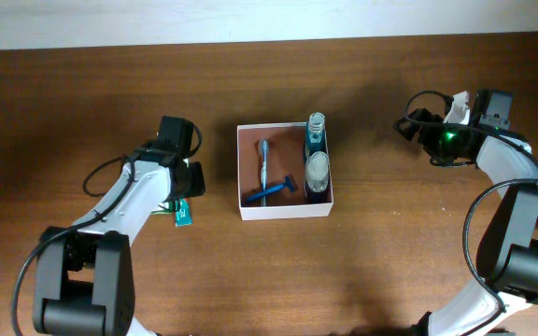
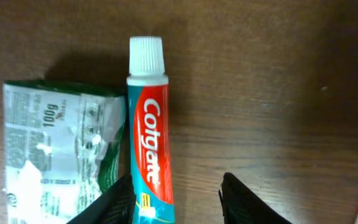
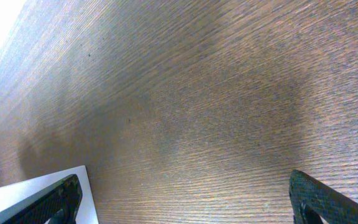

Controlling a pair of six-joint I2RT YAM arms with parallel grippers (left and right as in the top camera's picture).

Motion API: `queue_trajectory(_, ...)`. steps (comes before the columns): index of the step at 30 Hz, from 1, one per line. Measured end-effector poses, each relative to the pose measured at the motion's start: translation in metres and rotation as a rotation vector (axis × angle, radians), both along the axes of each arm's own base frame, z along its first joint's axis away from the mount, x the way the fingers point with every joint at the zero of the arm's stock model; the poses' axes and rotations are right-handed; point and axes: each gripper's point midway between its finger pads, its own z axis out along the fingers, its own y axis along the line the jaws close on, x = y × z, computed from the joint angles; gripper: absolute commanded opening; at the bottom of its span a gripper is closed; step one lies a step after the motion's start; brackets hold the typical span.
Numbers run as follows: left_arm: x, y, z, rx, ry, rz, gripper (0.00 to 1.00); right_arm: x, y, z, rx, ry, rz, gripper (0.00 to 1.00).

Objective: Pack container
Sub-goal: 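Move the left gripper back and close it on the Colgate tube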

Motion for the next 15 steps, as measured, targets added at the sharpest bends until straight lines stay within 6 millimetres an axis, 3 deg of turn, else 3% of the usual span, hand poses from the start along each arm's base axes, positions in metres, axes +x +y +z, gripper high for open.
queue_trajectory(15,0.003,0.008,-0.011,0.035,-0.047,0.030,0.46,0.000,0.000,0.000,0.000,0.000,0.000,0.98)
